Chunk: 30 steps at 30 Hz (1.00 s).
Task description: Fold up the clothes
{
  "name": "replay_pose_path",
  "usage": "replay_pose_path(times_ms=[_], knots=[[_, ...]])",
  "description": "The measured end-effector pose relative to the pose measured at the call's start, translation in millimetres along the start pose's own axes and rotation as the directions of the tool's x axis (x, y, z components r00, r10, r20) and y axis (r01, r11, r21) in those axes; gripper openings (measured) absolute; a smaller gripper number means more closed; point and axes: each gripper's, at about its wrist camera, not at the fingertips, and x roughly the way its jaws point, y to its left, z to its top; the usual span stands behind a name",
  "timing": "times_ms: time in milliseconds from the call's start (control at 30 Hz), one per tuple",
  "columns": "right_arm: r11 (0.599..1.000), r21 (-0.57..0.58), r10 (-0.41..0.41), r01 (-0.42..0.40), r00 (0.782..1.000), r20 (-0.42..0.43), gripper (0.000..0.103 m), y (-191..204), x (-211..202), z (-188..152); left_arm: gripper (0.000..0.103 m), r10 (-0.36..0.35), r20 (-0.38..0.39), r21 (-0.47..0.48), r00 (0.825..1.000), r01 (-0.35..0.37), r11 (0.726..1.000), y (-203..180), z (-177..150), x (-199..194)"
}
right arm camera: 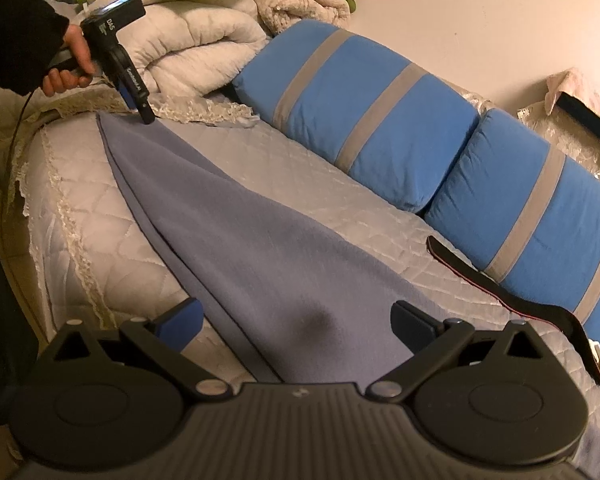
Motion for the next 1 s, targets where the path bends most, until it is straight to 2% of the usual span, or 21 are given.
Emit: replay_pose_path(times_ms=[33,67,100,200,333,500,600,733,833,900,1000], knots=[[1.000,0.000,0.001,-0.001,1.000,-0.002,0.103,0,1,0,0.042,-0.039,0.001,-0.048,0.999,0.039,0.998,6,-1,2],[1.000,-0.001,0.001,-0.001,1.000,-0.003,0.103,0,2,0,0.028,-0.060,-0.002,-0.102,0.998,0.060,0.993,12,-1,4],[1.000,-0.001,0.002,-0.002,1.000,-0.005,0.103,1,2,0,0.007,-0.080,-0.003,-0.155,0.997,0.079,0.985,18,-1,6],[1.000,-0.002,0.005,-0.005,1.000,-0.005,0.103,1,3,0,0.005,-0.091,0.030,-0.214,0.995,0.095,0.972,27,-4,3],[1.000,-0.001,0.006,-0.006,1.000,-0.003,0.103,0,3,0,0.005,-0.055,0.033,-0.269,0.998,0.061,0.961,35,-4,0],[1.000,0.007,-0.002,0.002,1.000,-0.006,0.103,-1,3,0,0.006,0.023,-0.006,-0.257,1.000,-0.024,0.966,30,-2,2],[1.000,0.005,-0.001,0.001,1.000,-0.001,0.103,0,0,0,0.017,0.082,-0.027,-0.250,0.996,-0.086,0.964,23,1,2],[1.000,0.004,0.000,0.000,1.000,0.012,0.103,0,-3,2,0.046,0.144,-0.069,-0.243,0.987,-0.157,0.957,25,1,-8],[1.000,0.004,0.002,-0.002,1.000,0.024,0.103,0,-6,3,0.055,0.117,-0.080,-0.344,0.990,-0.137,0.929,40,-7,-22],[1.000,0.003,0.003,-0.003,1.000,0.030,0.103,0,-7,4,0.055,0.061,-0.087,-0.431,0.994,-0.093,0.898,50,-17,-30],[1.000,0.004,0.004,-0.005,0.999,0.038,0.103,-1,-10,5,0.055,-0.006,-0.099,-0.513,0.995,-0.046,0.857,56,-33,-37]])
